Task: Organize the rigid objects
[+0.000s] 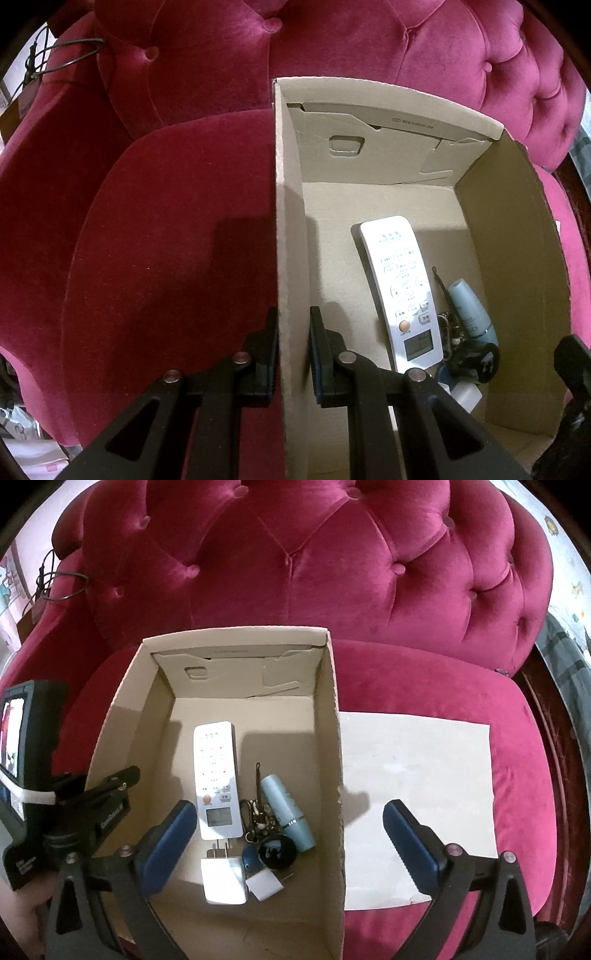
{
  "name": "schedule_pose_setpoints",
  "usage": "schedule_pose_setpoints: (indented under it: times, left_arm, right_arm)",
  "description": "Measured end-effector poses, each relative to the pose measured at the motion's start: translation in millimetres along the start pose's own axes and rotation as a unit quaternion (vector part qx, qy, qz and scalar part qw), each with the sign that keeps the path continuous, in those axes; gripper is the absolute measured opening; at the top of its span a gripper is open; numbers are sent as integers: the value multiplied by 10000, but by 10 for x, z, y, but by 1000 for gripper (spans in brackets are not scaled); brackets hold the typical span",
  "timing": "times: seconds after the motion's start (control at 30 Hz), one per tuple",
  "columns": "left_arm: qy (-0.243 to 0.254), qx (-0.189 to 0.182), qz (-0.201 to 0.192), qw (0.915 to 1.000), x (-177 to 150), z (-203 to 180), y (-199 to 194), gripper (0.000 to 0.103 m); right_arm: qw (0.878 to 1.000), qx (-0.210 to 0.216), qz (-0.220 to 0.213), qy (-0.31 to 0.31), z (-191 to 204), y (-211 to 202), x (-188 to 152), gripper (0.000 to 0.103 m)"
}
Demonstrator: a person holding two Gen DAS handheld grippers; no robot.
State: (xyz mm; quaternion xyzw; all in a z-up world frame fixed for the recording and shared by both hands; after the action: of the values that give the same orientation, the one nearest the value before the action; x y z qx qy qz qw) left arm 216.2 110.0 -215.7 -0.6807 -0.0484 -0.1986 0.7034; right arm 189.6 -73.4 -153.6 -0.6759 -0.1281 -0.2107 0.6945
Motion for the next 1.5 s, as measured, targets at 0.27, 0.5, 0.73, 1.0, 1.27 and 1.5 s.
schedule_pose_setpoints:
  times: [0.27,0.5,0.73,1.0,1.27,1.5]
  left_arm:
    - [54,241,-51,9997,-7,-60,-31,31]
    - [-117,131,-211,9996,-55,-30,-158,90]
    - [-72,-133,-228,9996,-163,-130,-319,103]
    - [150,124,-287,9994,-245,-272,-699,103]
    - [132,320,-480,9982,-286,-411,-1131,103]
    - [132,470,-662,9966,-408,-509,-1540,103]
  right_arm:
    - [9998,138,16,154,-71,-31,16,103]
    - [9996,197,-19,176,-120,-74,11,103]
    - [9996,233,-71,174,-181,-160,6,103]
    - [9990,343,-212,208,-258,-435,11,103]
    - [9979,480,-399,150,-344,-856,-41,103]
    - [9965,562,-601,143,-431,-1217,-107,103]
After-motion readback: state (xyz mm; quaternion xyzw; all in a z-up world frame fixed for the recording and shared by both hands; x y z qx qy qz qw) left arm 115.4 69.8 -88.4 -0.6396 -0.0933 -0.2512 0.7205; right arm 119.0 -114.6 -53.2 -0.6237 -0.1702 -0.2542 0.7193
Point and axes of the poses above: each gripper's, at about its wrist camera, not at the fingertips, and y roughly the way its jaws point, z to its left, x to its top, the point moved 4 cm from there along y, roughly the way its jaws point, and after that the axes turned 10 degrees about y, right-handed, at the moved point
